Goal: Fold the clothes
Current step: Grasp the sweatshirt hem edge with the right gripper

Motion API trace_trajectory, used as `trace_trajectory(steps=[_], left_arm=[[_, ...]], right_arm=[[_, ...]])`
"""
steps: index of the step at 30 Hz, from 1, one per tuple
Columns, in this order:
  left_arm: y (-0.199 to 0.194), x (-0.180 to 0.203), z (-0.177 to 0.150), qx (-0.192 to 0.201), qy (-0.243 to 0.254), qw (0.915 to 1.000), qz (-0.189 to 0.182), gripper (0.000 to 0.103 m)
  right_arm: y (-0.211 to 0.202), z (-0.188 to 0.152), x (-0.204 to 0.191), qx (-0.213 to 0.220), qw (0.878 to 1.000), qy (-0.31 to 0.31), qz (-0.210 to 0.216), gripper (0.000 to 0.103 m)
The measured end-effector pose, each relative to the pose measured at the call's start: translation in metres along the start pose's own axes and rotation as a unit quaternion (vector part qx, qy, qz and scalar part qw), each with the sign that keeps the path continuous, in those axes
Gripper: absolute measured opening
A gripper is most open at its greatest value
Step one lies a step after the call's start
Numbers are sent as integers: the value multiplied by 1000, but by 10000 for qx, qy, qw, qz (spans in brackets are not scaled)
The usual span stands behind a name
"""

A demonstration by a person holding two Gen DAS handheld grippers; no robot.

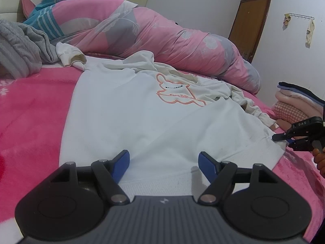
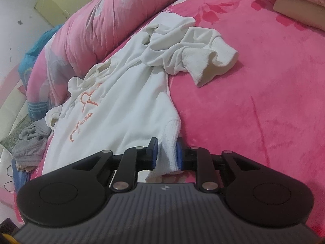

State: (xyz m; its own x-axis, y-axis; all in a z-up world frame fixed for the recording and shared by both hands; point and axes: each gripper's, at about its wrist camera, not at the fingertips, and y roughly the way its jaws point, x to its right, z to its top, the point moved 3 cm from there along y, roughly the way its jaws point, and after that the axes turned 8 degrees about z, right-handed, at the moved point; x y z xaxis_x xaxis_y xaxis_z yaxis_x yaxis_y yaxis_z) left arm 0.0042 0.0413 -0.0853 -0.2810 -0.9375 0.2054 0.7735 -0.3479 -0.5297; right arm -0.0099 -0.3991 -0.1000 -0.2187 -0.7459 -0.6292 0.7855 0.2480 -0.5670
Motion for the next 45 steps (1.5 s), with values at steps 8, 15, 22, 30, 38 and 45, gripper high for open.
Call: trace_trajectory(steps=[8,15,22,30,38,45], left_arm=[[0,0,-1,2,1,10000,-3,76],[0,-2,0,-2,15,10000,-5,76],[0,0,0,-44,111,9999,70,76],[-16,-1,3,-46,22,9997,230,76],[-66,-19,0,63,-65,9973,730,76],[-68,-40,-1,-326,-414,9918,1166,73]], right_arm=[[-1,-1,0,-19,10000,-9,-36,18],[-4,-5,1,-35,10000,20,-31,18],[-25,-6,9,57,9997,166,188,19],[-13,20,19,91,9982,296,518,23],[-2,11,8,-168,9981,-186,562,18],[-11,-3,5,-272,9970,-302,664,12]])
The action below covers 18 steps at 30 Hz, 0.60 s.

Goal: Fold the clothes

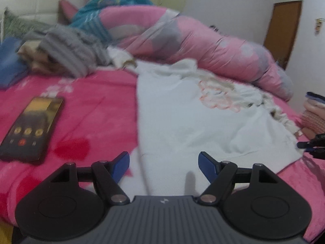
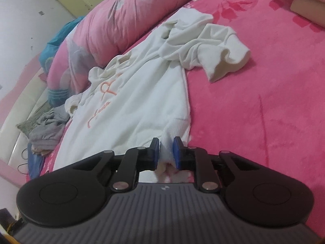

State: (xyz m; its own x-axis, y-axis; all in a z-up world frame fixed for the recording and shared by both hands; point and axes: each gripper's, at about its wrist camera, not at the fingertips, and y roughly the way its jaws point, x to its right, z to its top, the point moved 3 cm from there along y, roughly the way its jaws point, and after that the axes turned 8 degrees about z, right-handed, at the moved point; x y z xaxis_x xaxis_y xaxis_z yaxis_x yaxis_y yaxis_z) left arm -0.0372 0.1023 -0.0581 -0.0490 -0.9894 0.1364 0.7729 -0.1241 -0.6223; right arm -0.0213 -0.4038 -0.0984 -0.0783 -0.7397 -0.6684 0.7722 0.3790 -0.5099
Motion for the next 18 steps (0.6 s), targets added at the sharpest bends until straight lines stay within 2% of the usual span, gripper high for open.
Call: trace_trajectory(steps=[2,3,4,7,11,13,18], left_arm=[[5,-4,-3,-159,-143,9998,29,68],[4,-5,-4,-151,-195,9997,35,62],[4,-6,-4,-155,-242,9996,11,51],[4,-9,-5,-227,-399,9988,-152,29],[4,-13,-7,-247,-525,9981,-229,18],[5,-16,-8,-256,-625,9974,-258,9],[-8,-23,1,-78,-817,9959,-389,4]], right_arm=[[1,1,-1,23,10000,-13,-30,6],[-1,1,-4,91,10000,-37,-10,5],[-4,1,-8,168,9998,-62,14,4],[-25,2,-22,549,9983,-127,134,4],[-60,-1,-32,945,9951,32,297,3],[-66,-7,-34,905,9957,1,208,3],[-65,-14,-30,867,9960,219,55,2]])
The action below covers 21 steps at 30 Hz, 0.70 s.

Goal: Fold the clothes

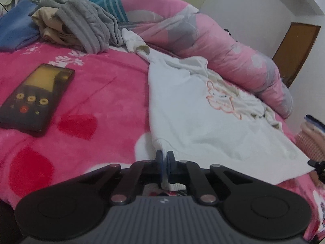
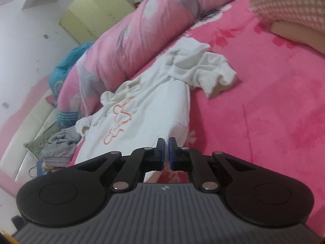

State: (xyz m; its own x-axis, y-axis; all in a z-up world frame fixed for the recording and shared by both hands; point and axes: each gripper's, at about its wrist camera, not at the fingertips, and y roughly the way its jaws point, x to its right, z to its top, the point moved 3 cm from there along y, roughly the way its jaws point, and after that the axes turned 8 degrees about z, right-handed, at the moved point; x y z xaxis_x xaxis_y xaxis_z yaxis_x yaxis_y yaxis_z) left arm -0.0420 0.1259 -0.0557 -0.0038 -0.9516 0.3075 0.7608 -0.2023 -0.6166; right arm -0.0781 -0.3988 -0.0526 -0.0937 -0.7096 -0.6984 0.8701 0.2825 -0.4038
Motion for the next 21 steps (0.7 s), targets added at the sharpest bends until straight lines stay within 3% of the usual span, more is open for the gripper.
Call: trace_trajectory(steps=[7,15,21], left_arm=[[-32,-8,20,165,150,9994,-283,3],[-25,-26,9,-131,124,9995,-250,2],[-40,-22,17,-86,407,9991,-88,2]], right_arm=[[-45,1,-44,300,9994,-129,119,2],[-51,-44,-22,9,9988,441,-216,1],[-70,-44,-46,85,9995,295,77,1]])
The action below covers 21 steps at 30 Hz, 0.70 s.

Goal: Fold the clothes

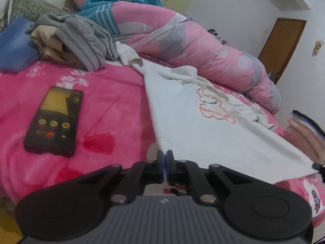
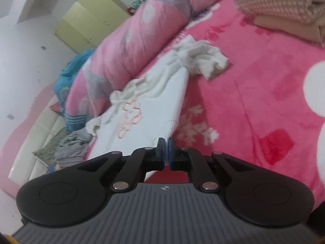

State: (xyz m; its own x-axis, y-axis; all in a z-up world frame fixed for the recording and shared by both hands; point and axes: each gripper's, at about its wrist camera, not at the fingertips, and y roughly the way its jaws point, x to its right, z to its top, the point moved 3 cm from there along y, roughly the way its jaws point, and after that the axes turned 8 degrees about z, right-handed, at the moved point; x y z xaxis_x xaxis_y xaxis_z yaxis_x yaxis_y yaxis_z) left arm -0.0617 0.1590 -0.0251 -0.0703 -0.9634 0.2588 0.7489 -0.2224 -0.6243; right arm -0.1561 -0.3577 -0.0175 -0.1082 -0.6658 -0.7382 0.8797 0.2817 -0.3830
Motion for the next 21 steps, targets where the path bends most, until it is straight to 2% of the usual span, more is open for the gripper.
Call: trace_trajectory(steps=[2,6,8,10,11,13,16,18,21], left_arm=[[3,-2,-3,-137,35,9998,123,2],[21,-7,-16,-533,0,9981,311,2],[19,-8,-17,-534,-4,9979,374,2],[11,-8,-13,-454,45,9979,459,11],[5,-9,-10,-350,84,9978,558,15],[-8,-9,-3,-59,162,9970,753,35],[-20,-3,10,326,288,9956,826,43],[-17,9,20,423,446,9953,753,51],[-1,39,33,453,727,9947,566,55]], right_arm=[[0,-8,4,-159,9999,25,-25,1],[17,-28,42,-629,9968,295,-395,2],[25,-36,59,-905,9933,452,-566,3],[24,-39,65,-1008,9919,534,-562,6],[20,-37,64,-979,9925,484,-545,6],[9,-29,60,-835,9943,262,-602,6],[-6,-13,60,-539,9961,57,-700,8],[-13,-3,60,-365,9964,-55,-760,10],[-10,14,63,-226,9965,-236,-770,15]])
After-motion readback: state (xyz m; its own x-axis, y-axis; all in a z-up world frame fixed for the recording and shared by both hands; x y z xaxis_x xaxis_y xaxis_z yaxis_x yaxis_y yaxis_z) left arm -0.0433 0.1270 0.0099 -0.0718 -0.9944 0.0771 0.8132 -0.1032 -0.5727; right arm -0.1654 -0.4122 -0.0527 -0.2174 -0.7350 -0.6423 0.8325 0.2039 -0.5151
